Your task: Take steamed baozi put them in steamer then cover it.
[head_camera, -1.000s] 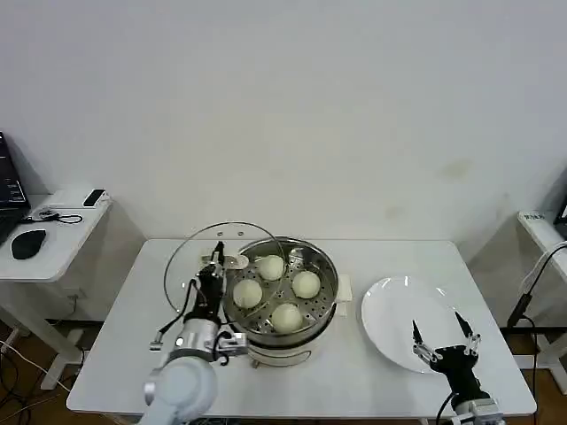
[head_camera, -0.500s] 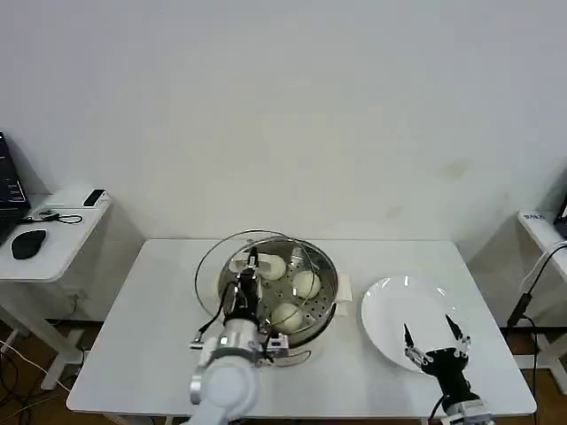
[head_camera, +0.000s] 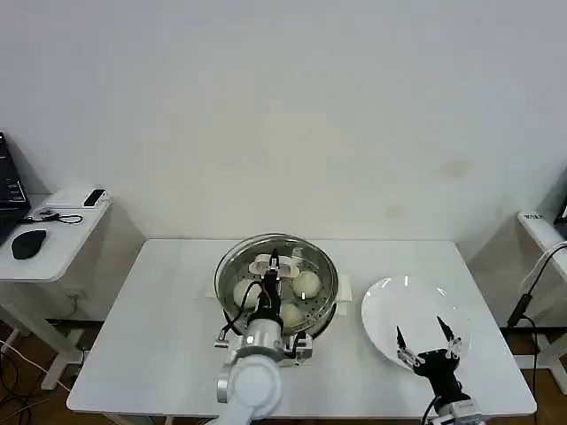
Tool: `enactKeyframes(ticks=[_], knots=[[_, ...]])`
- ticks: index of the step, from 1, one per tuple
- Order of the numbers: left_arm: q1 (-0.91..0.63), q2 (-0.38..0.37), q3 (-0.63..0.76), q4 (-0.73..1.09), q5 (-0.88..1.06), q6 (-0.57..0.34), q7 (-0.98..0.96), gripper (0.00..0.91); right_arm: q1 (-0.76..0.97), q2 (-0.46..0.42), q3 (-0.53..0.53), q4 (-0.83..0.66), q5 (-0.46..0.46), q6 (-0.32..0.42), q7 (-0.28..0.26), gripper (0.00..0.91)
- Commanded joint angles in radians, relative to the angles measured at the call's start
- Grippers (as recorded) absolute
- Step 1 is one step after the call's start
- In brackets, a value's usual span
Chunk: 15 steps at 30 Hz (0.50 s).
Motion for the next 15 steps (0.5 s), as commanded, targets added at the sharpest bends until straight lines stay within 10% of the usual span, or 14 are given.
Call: enactKeyframes(ticks=[1,15], knots=[[-0.009,-0.027,0.015,0.021,0.038,0.000,0.016,0.000,0.000,0.001,-0.007,-0.001,-0.003,0.000,0.001,0.907],[-0.005,-0.032,0.015,0.033,0.039,-0.003,0.014,0.000,-0.001,-0.002,-0.012,0.001,0.003,0.000,0.001,0.907]])
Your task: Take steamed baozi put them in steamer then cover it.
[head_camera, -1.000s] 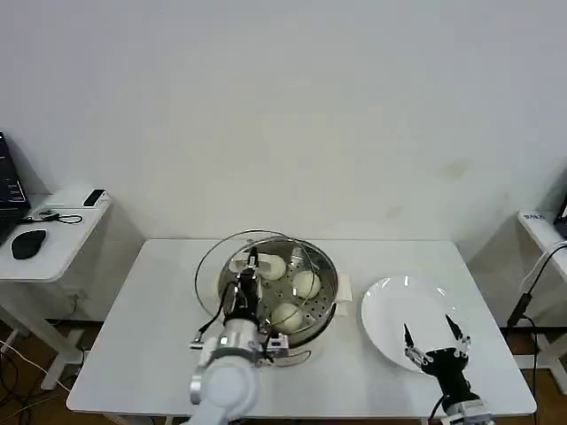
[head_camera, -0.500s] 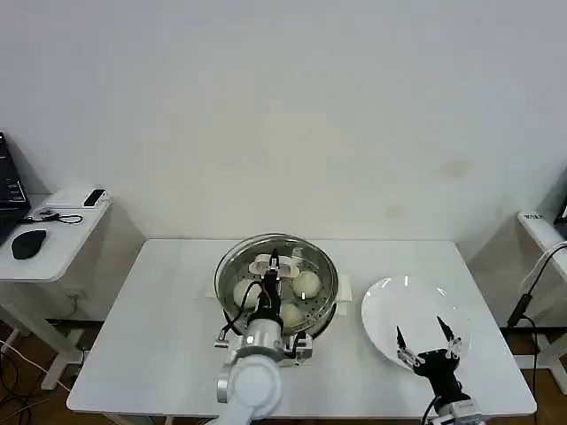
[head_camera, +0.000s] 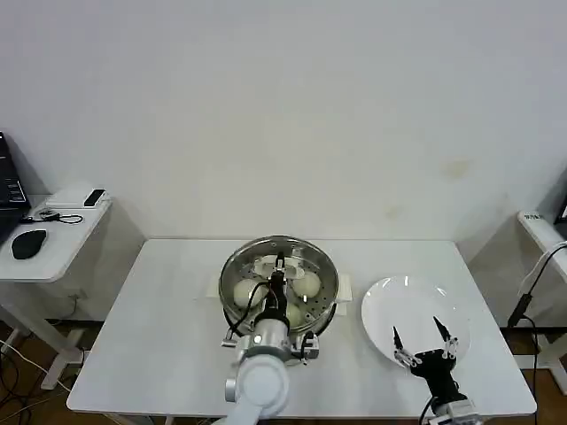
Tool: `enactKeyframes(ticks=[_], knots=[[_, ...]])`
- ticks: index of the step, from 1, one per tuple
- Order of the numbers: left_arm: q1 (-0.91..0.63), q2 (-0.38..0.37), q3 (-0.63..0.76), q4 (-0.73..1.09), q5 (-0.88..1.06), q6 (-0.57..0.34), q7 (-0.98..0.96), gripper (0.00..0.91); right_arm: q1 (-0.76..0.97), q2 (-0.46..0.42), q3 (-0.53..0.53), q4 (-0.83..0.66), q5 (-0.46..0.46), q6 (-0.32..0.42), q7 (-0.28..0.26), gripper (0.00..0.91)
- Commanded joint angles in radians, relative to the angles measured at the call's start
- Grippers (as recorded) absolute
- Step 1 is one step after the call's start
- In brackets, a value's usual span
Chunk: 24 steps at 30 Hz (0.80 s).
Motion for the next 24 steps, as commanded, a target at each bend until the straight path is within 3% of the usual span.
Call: enactKeyframes(ticks=[1,24], knots=[[0.000,-0.005,0.001,0.003,0.009,0.000,0.004,0.000,-0.002,0.000,-0.002,0.004,0.003,-0.001,0.000,0.907],[0.001,-0.024,-0.017,0.026,-0.009,-0.001,-0.006,0.000,-0.002,0.004,-0.021,0.000,-0.004,0.001,0.000,0.907]])
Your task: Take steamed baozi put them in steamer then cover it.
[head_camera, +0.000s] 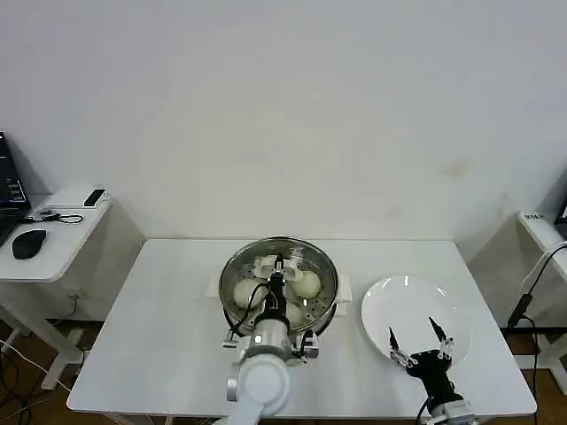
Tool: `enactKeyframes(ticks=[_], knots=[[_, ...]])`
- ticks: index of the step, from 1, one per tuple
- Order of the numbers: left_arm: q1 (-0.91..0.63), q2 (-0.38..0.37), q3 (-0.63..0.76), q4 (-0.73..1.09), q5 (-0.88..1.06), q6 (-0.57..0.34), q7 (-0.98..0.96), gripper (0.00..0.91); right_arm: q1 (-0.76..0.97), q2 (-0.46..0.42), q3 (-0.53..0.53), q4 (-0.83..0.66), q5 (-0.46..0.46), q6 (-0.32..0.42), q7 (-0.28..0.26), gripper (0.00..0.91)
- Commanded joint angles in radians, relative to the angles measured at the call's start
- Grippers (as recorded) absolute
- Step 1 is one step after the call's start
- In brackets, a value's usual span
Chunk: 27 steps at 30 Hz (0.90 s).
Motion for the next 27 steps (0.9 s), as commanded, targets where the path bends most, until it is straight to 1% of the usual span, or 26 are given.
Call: enactKeyframes(ticks=[1,5,6,7,17,20,27], knots=[[-0.001,-0.008,-0.004,0.006,-0.007,0.000,-0.004,0.000,0.000,0.001,-0.004,-0.002,-0.001,0.001,0.000,0.907],[0.006,-0.010,-0.005,0.002,-0.019,0.002,-0.007,0.000,0.000,0.000,-0.007,-0.002,-0.002,0.001,0.000,0.907],[0.009,-0.010,-0.006,0.001,-0.022,0.003,-0.012,0.191,-0.001,-0.001,-0.007,-0.002,-0.002,0.001,0.000,0.907],[0.010,-0.011,-0.005,0.001,-0.025,0.003,-0.014,0.907,0.000,-0.001,-0.008,-0.002,-0.002,0.001,0.000,0.907],[0.041,-0.002,-0.017,-0.048,-0.042,0.004,-0.016,0.907,0.002,0.000,-0.021,-0.003,-0.009,0.000,0.000,0.907],[0.061,0.016,-0.023,-0.082,-0.060,0.004,-0.019,0.907,0.001,-0.002,-0.021,-0.004,-0.009,-0.001,0.000,0.907],[0.158,0.105,-0.050,-0.223,-0.173,-0.005,-0.048,0.907,-0.001,-0.005,-0.017,-0.015,-0.008,0.002,0.003,0.907]])
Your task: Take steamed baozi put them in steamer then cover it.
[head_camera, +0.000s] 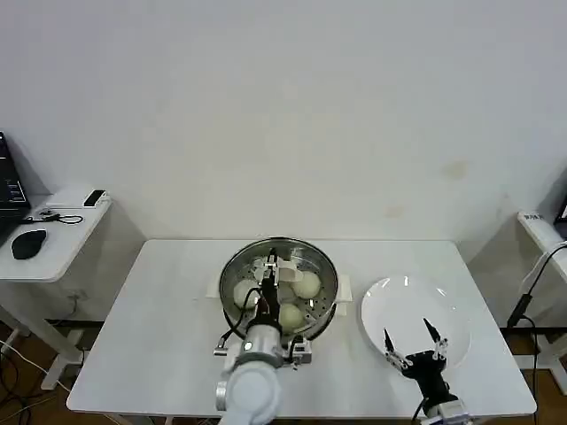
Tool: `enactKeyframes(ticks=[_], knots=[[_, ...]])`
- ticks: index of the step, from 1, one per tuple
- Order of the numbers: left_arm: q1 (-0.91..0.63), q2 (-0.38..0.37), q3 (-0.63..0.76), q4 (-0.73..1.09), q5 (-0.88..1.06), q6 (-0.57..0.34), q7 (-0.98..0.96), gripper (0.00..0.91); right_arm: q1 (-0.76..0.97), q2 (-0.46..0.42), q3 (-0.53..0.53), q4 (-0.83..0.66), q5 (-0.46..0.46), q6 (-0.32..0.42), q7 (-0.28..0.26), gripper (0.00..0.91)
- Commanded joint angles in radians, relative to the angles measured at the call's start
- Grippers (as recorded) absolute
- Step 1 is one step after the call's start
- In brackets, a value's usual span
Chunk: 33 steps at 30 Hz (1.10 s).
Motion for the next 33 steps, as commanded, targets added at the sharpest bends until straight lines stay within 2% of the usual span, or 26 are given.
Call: enactKeyframes(ticks=[1,6,8,11,14,15,17,18,22,23,25,31,33], knots=[[0.112,0.095,-0.031,-0.178,-0.130,-0.011,-0.028,0.907,-0.001,-0.001,0.002,-0.008,0.000,0.002,0.002,0.907],[0.218,0.158,-0.078,-0.289,-0.255,-0.040,-0.088,0.907,-0.003,-0.006,0.000,-0.009,0.003,0.002,0.003,0.907],[0.264,0.161,-0.117,-0.315,-0.329,-0.094,-0.166,0.907,-0.005,-0.011,0.001,-0.009,0.006,0.002,0.004,0.907],[0.324,0.154,-0.167,-0.364,-0.450,-0.119,-0.252,0.907,-0.018,-0.030,0.008,-0.011,0.027,0.008,0.006,0.907],[0.385,0.153,-0.239,-0.397,-0.757,-0.163,-0.371,0.907,-0.027,-0.052,0.007,-0.009,0.053,0.012,0.010,0.907],[0.405,0.154,-0.293,-0.397,-0.947,-0.201,-0.457,0.907,-0.027,-0.054,0.003,-0.007,0.062,0.009,0.010,0.907],[0.425,0.152,-0.372,-0.383,-1.163,-0.250,-0.530,0.907,-0.027,-0.055,-0.002,-0.002,0.070,0.004,0.010,0.907],[0.426,0.149,-0.425,-0.366,-1.349,-0.302,-0.581,0.907,-0.030,-0.060,-0.001,0.001,0.083,0.003,0.009,0.907],[0.447,0.111,-0.515,-0.323,-1.735,-0.331,-0.661,0.907,-0.052,-0.109,0.010,0.003,0.136,0.011,0.008,0.907],[0.453,0.106,-0.525,-0.315,-1.770,-0.341,-0.662,0.907,-0.053,-0.119,0.014,0.006,0.140,0.010,0.007,0.907],[0.483,0.098,-0.549,-0.279,-1.792,-0.422,-0.654,0.907,-0.053,-0.131,0.019,0.007,0.160,0.009,0.006,0.907],[0.560,0.101,-0.594,-0.263,-1.823,-0.449,-0.544,0.907,-0.053,-0.109,-0.003,0.013,0.148,-0.012,0.001,0.907],[0.574,0.098,-0.591,-0.251,-1.789,-0.488,-0.510,0.907,-0.062,-0.109,-0.014,0.014,0.159,-0.023,-0.001,0.907]])
